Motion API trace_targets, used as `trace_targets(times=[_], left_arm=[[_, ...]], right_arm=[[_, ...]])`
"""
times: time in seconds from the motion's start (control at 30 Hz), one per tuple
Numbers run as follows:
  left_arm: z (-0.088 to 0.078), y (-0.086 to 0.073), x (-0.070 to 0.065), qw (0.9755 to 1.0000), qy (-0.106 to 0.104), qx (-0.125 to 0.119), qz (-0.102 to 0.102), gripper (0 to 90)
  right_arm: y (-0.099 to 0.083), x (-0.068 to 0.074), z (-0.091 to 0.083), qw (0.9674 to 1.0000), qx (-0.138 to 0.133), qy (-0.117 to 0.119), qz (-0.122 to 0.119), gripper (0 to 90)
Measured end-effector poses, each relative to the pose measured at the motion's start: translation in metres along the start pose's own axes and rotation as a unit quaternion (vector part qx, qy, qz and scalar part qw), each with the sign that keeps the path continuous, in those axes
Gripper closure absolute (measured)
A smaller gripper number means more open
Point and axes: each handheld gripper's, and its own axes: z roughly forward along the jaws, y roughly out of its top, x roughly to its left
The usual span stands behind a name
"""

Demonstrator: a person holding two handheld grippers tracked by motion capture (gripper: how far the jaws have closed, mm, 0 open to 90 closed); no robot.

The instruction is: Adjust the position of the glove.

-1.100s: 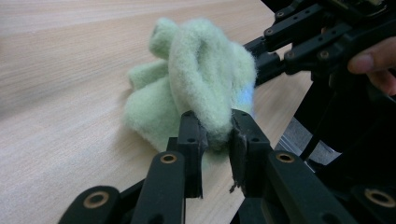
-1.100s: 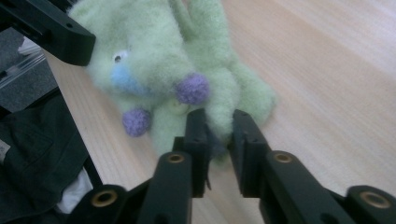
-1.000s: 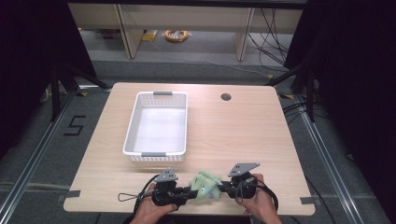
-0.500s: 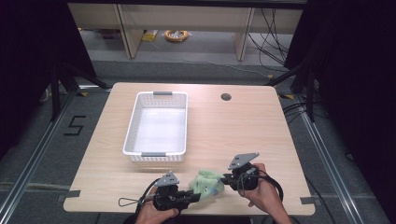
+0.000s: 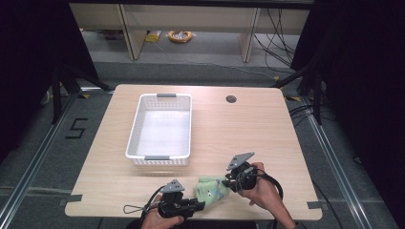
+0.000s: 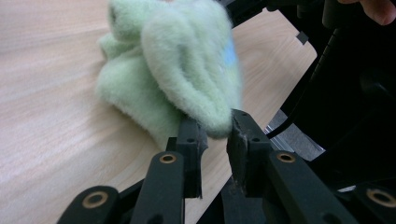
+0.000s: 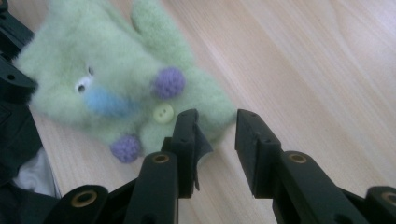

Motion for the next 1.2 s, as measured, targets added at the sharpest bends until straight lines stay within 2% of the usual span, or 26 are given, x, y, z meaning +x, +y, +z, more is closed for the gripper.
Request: trace_targets(times=[0.03, 0.07, 0.1, 0.13, 0.17, 0.2, 0.23, 0.27, 0.3, 0.4, 0.53, 0.63, 0.67, 0.7, 0.73, 0.83, 0.93, 0.97, 1.0, 1.1, 1.13, 1.2], left_arm=[[0.0, -0.001, 0.0, 1.0, 0.001, 0.001, 0.0, 73.7], [0.0, -0.002, 0.0, 1.0, 0.0, 0.004, -0.002, 71.8], [-0.001, -0.002, 0.001, 1.0, 0.001, 0.006, -0.002, 69.9], [-0.002, -0.003, 0.001, 1.0, 0.002, 0.003, -0.005, 69.0], [-0.004, -0.002, 0.002, 1.0, 0.003, 0.004, -0.003, 67.9], [-0.005, -0.002, 0.002, 1.0, 0.003, 0.002, -0.004, 66.6], [-0.007, -0.002, 0.003, 1.0, 0.007, -0.001, -0.002, 65.5], [-0.009, -0.001, 0.004, 1.0, 0.008, 0.001, 0.002, 63.7], [-0.011, -0.001, 0.005, 0.9999, 0.012, -0.004, -0.006, 62.0], [-0.018, 0.001, 0.01, 0.9996, 0.021, -0.014, -0.015, 55.2], [-0.023, 0.005, 0.016, 0.9985, 0.034, -0.027, -0.033, 49.1], [-0.022, 0.008, 0.017, 0.9983, 0.033, -0.024, -0.041, 44.0], [-0.021, 0.008, 0.016, 0.9982, 0.036, -0.021, -0.043, 43.2], [-0.019, 0.009, 0.016, 0.9981, 0.036, -0.02, -0.045, 41.8], [-0.018, 0.01, 0.016, 0.9979, 0.036, -0.02, -0.051, 40.1], [-0.012, 0.012, 0.016, 0.9975, 0.031, -0.013, -0.062, 37.6], [-0.006, 0.013, 0.019, 0.9972, 0.031, -0.004, -0.068, 35.7], [-0.002, 0.014, 0.02, 0.9966, 0.028, 0.001, -0.078, 35.7], [0.0, 0.015, 0.021, 0.9964, 0.026, 0.002, -0.08, 35.7], [0.005, 0.018, 0.021, 0.9967, 0.027, 0.007, -0.076, 37.2], [0.005, 0.018, 0.021, 0.9969, 0.026, 0.008, -0.073, 37.7], [0.007, 0.02, 0.02, 0.9969, 0.029, 0.009, -0.072, 38.4]], right_arm=[[-0.001, -0.001, 0.0, 1.0, -0.001, -0.003, -0.001, 69.2], [-0.003, 0.0, 0.002, 0.9998, 0.002, -0.008, 0.016, 68.2], [-0.004, -0.002, 0.002, 0.9999, -0.001, -0.004, 0.011, 67.7], [-0.005, -0.002, 0.003, 0.9997, -0.002, -0.004, 0.023, 66.8], [-0.005, -0.004, 0.002, 0.9999, -0.004, 0.005, 0.01, 65.8], [-0.006, -0.005, 0.002, 0.9998, -0.009, 0.009, 0.013, 65.1], [-0.007, -0.005, 0.0, 0.9996, -0.011, 0.008, 0.023, 64.5], [-0.008, -0.002, -0.001, 0.9986, -0.012, -0.002, 0.051, 63.0], [-0.008, -0.005, -0.002, 0.9992, -0.021, 0.002, 0.035, 61.5], [-0.012, -0.007, -0.007, 0.9973, -0.046, 0.008, 0.057, 56.2], [-0.018, -0.004, -0.01, 0.9914, -0.077, 0.019, 0.104, 51.6], [-0.021, -0.002, -0.007, 0.989, -0.081, 0.02, 0.123, 48.0], [-0.021, -0.002, -0.007, 0.9896, -0.074, 0.02, 0.122, 47.2], [-0.022, -0.001, -0.005, 0.9884, -0.074, 0.019, 0.131, 46.9], [-0.023, 0.0, -0.002, 0.9878, -0.08, 0.019, 0.132, 46.2], [-0.023, 0.002, 0.001, 0.9885, -0.061, 0.019, 0.137, 44.9], [-0.022, 0.004, 0.006, 0.9875, -0.072, 0.022, 0.138, 44.5], [-0.022, 0.004, 0.006, 0.9883, -0.061, 0.025, 0.138, 44.5], [-0.023, 0.004, 0.009, 0.9867, -0.064, 0.024, 0.147, 44.8], [-0.025, 0.001, 0.012, 0.9864, -0.069, 0.032, 0.146, 45.1], [-0.026, 0.0, 0.011, 0.987, -0.06, 0.034, 0.145, 45.6], [-0.028, 0.0, 0.012, 0.987, -0.059, 0.038, 0.144, 45.7]])
